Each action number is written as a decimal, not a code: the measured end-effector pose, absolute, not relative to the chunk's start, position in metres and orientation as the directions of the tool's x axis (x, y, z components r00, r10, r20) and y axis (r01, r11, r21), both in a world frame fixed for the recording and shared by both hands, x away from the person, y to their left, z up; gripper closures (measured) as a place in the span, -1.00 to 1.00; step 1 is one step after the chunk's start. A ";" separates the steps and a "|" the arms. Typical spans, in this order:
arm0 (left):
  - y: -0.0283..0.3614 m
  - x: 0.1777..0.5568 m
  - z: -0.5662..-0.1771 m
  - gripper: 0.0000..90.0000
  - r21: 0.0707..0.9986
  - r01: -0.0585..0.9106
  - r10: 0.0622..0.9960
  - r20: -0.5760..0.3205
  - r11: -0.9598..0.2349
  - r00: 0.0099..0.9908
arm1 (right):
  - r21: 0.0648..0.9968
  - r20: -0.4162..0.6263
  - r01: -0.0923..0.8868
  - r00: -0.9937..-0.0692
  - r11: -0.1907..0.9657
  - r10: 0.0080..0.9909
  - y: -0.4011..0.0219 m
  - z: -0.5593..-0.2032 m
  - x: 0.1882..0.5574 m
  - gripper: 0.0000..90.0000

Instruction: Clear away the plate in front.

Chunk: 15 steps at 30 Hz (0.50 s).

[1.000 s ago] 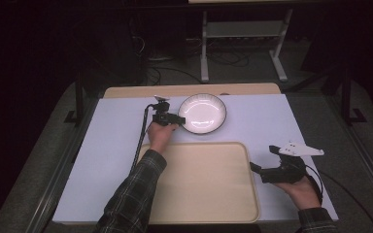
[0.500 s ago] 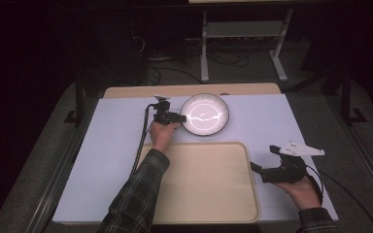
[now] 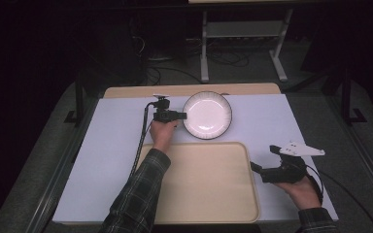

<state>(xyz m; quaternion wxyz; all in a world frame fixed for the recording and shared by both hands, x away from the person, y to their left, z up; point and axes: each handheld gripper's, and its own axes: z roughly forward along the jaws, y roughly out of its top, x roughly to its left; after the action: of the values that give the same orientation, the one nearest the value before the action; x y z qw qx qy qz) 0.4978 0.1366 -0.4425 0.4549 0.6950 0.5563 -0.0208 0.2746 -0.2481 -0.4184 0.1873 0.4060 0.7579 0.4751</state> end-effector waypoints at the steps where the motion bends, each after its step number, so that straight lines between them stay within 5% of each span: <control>1: 0.136 0.498 -0.442 0.91 0.615 0.788 0.752 -0.534 0.031 0.387 | 0.872 0.103 0.438 -0.599 0.218 0.794 -0.248 -0.419 0.275 -0.96; 15: 0.132 0.497 -0.426 0.89 0.697 0.717 0.755 -0.458 -0.023 0.469 | 0.872 0.105 0.439 -0.601 0.217 0.792 -0.248 -0.419 0.275 -0.96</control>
<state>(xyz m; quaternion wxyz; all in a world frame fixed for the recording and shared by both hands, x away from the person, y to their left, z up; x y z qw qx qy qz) 0.4972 0.1319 -0.4263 0.4731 0.7147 0.5147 0.0202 0.2750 -0.2478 -0.4187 0.1856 0.4062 0.7578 0.4758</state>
